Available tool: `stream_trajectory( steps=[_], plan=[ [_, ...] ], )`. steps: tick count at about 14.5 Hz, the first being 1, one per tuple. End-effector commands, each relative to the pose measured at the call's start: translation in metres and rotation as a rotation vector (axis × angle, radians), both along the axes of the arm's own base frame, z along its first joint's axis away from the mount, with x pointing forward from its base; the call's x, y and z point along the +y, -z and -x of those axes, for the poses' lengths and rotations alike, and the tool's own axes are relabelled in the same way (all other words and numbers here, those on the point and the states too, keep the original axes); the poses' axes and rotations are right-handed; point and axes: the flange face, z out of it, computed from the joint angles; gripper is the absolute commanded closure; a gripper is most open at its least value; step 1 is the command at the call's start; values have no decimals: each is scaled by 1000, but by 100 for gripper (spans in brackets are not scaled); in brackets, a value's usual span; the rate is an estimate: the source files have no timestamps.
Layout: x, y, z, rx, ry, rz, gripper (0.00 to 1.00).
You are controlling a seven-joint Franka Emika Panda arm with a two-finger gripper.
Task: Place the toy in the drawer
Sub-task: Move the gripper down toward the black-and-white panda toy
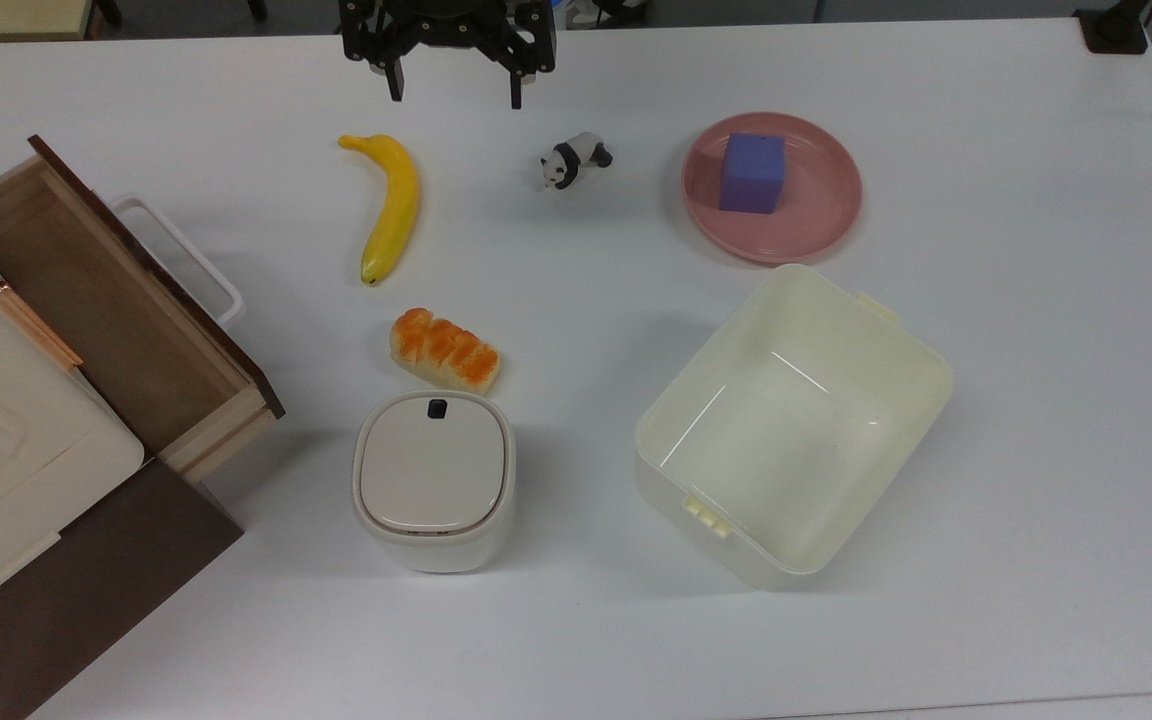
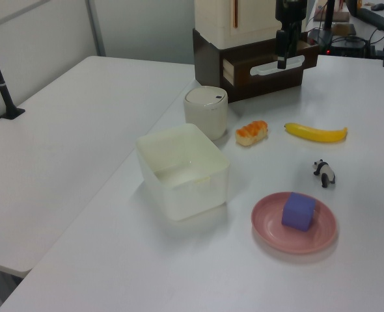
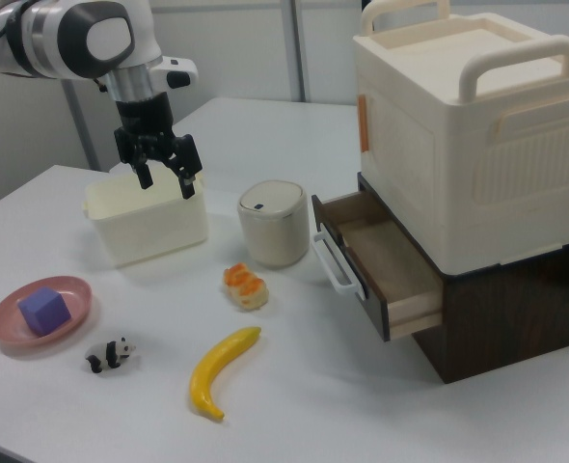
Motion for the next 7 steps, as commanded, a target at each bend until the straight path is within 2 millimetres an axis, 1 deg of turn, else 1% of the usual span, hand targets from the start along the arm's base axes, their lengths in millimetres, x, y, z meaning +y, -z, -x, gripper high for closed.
stream_trajectory(
  steps=[1,7],
  plan=[
    [1,0,6,26,-17,-20,0],
    [0,-1,5,20,-19,-19,0]
  ],
)
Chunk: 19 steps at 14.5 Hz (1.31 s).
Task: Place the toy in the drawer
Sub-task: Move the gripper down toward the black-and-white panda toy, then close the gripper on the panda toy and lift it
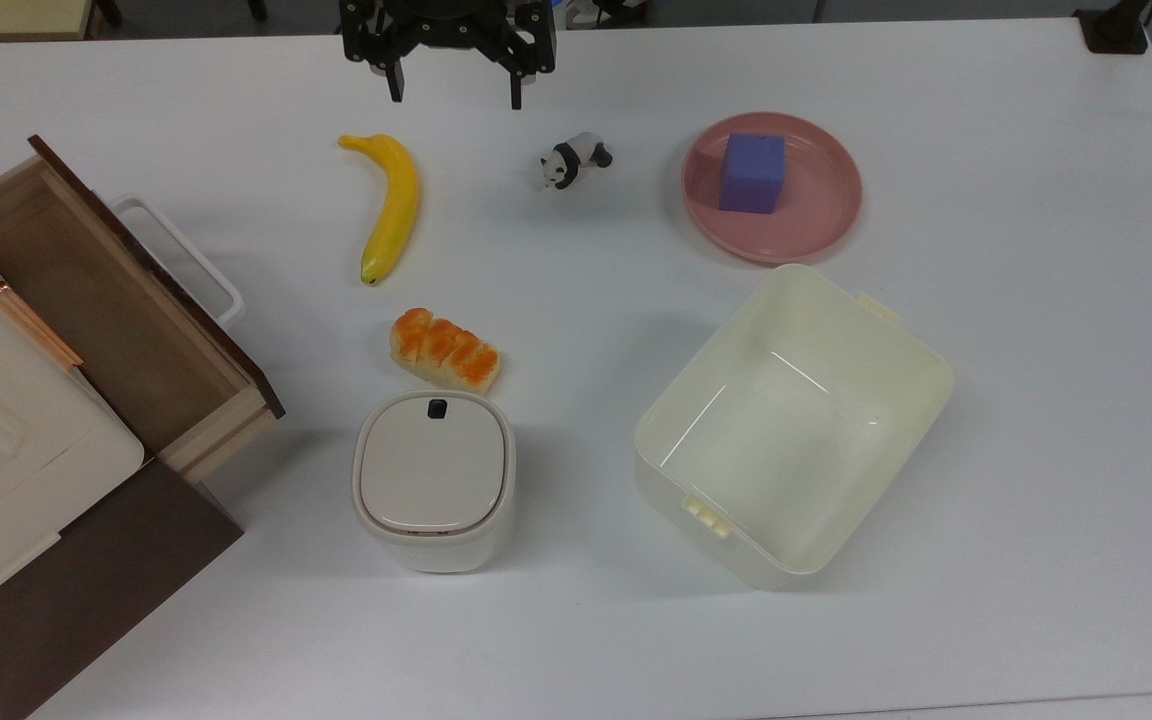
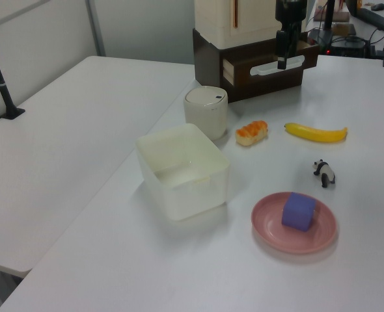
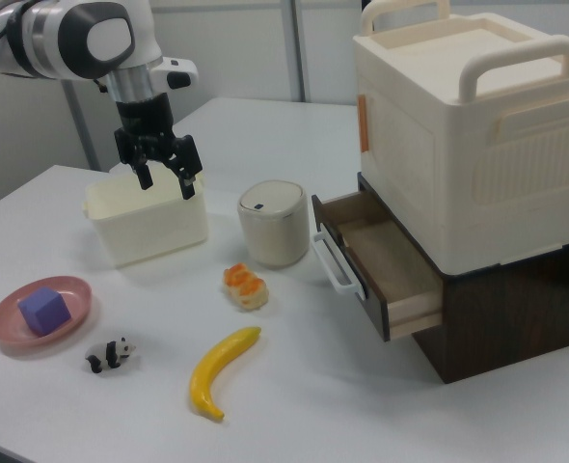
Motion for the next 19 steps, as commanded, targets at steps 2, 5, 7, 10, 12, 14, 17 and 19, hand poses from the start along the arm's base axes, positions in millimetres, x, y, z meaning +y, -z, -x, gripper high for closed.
stream_trajectory(
  steps=[2,5,7,10,12,14,17,19],
  plan=[
    [-1,-1,5,18,-14,-20,0],
    [-2,21,10,64,-9,-21,0],
    [-1,48,15,121,-10,-23,0],
    [2,88,23,202,-8,-32,0],
    [9,129,31,289,3,-65,0],
    [15,160,32,347,39,-105,0],
    [29,197,31,424,145,-103,0],
    [39,225,34,481,286,-69,0]
  ],
)
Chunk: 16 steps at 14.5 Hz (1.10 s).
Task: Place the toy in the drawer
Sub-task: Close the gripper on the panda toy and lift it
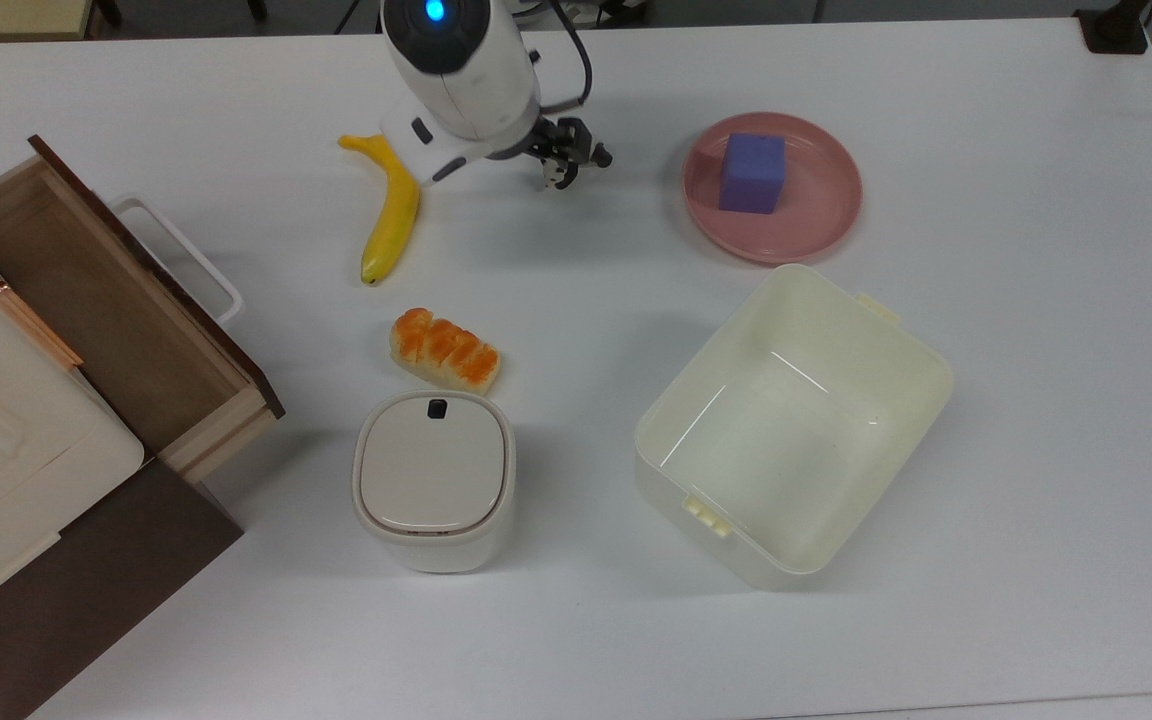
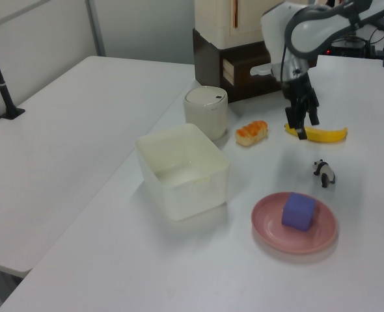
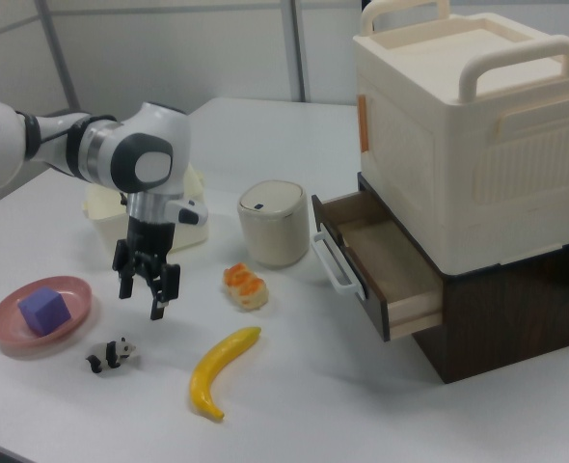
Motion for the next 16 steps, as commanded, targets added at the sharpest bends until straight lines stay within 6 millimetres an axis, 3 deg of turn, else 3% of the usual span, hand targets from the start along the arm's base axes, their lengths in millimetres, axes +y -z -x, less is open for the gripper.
stream_trajectory(
  steps=[1,3,5,10,12,13,16],
  plan=[
    [25,36,11,102,131,62,0],
    [37,57,26,153,124,81,0],
    [42,77,28,176,151,104,0],
    [45,87,29,191,154,109,49],
    [43,83,27,186,151,104,76],
    [42,78,25,178,148,102,82],
    [38,33,1,98,112,67,83]
  ],
)
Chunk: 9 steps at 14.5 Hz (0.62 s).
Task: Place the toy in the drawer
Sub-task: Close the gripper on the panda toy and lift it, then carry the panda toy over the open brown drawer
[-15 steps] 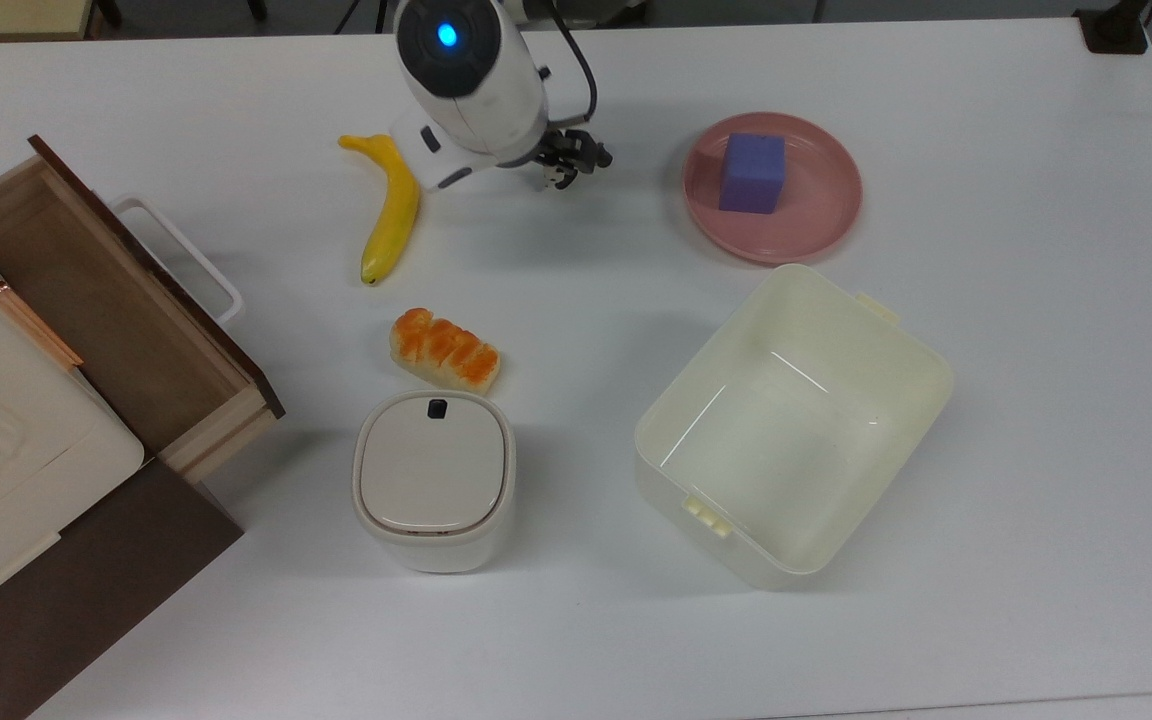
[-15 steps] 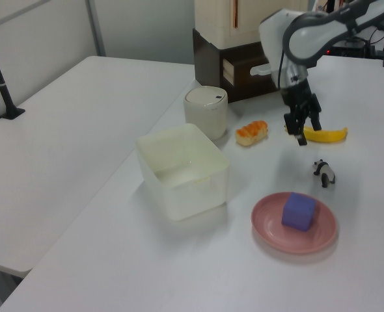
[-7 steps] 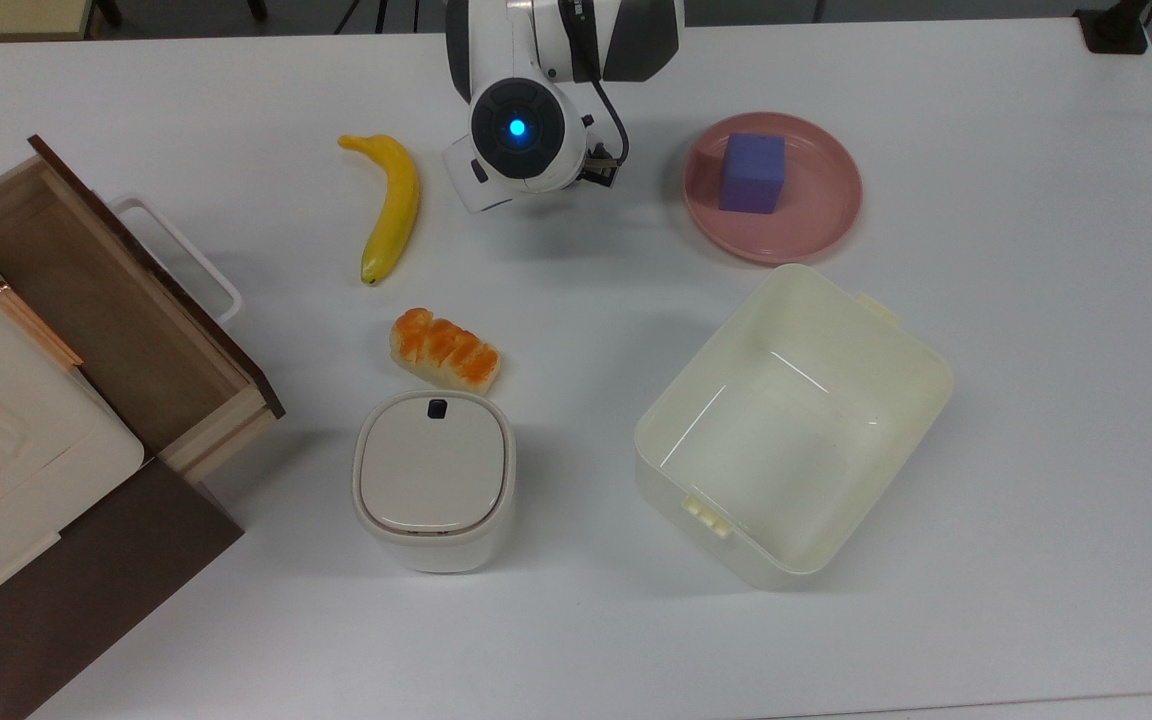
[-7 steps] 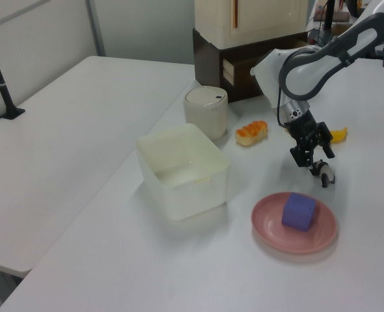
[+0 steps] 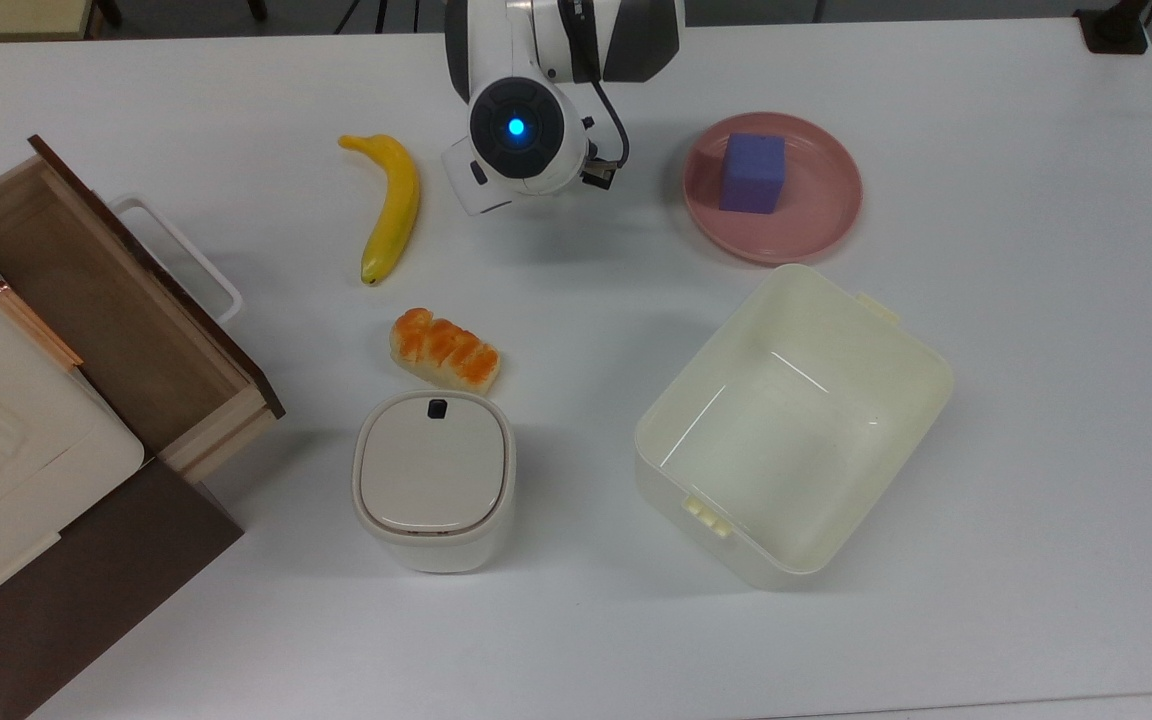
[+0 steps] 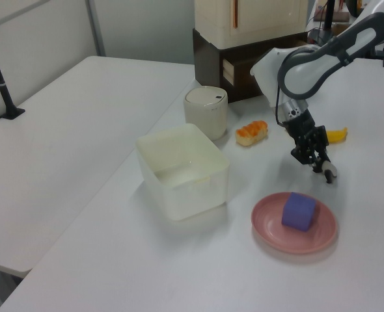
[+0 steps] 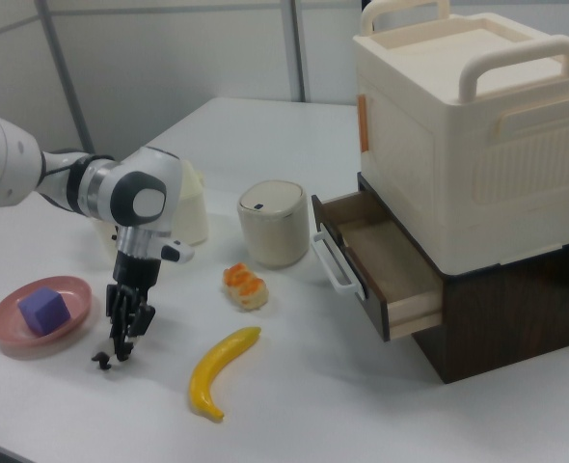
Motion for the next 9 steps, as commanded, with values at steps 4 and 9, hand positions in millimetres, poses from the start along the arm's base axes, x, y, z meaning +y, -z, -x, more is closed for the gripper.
stream_trajectory(
  steps=[4,9],
  plan=[
    [-8,-113,-54,-234,-113,-47,83],
    [-49,-196,-88,-426,-211,32,82]
  ],
)
